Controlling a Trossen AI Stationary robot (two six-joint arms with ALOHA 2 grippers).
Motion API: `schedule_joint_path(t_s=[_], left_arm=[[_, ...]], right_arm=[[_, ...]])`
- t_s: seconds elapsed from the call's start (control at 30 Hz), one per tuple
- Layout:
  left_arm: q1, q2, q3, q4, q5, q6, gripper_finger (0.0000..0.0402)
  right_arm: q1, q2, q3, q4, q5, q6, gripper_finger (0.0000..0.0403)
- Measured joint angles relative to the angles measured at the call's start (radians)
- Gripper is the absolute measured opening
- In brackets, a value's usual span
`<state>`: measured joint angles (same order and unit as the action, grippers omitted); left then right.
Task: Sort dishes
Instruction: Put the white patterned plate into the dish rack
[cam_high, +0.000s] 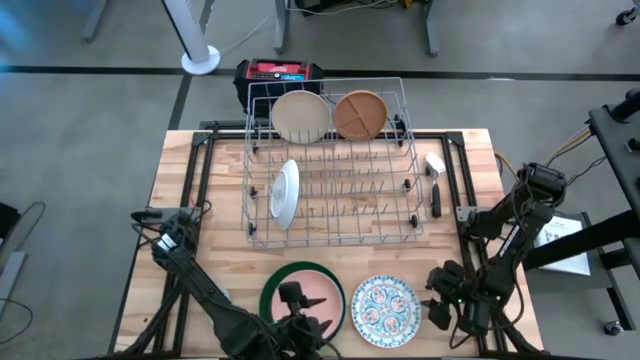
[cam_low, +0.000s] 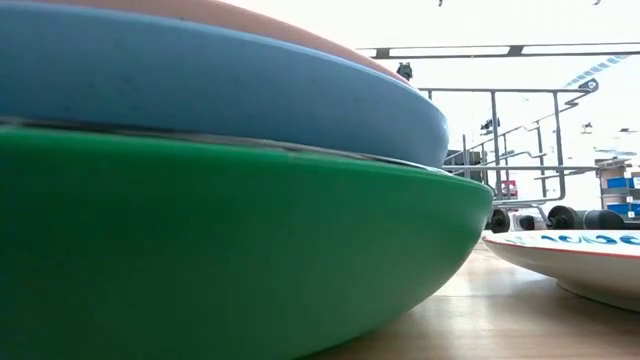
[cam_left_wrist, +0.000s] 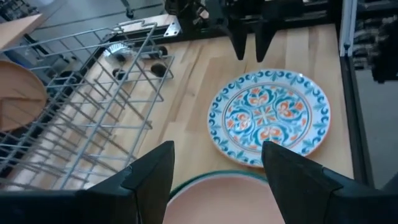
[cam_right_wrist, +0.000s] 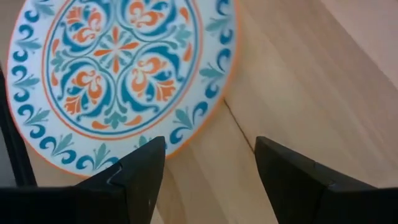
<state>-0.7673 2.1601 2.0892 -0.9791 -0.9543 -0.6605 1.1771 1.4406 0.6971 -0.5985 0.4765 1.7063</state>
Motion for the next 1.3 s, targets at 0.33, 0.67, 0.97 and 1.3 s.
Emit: schedule_joint_path(t_s=[0.33,0.67,0.97,1.3], left_arm=[[0.040,0.099,0.037,0.168,0.021,0.180,0.0231],[0.067,0.307,0.257,0.217,0.009,0.349,0.0231],[0.081,0.311,0.200,0.285,-0.004,0.331,0.0214],[0.104,0.368,0.187,0.452,0.116,0.341,0.0075]], right_arm=[[0.058,0.000,-0.005,-0.002,0.031,0.198,0.0251],[0.069,0.001,-0.032,0.043,0.081,0.223,0.0253],[0.095,0.002,-0.090,0.170,0.147,0.236,0.0246],[0.095,0.002,-0.140,0.180,0.182,0.256,0.0253]])
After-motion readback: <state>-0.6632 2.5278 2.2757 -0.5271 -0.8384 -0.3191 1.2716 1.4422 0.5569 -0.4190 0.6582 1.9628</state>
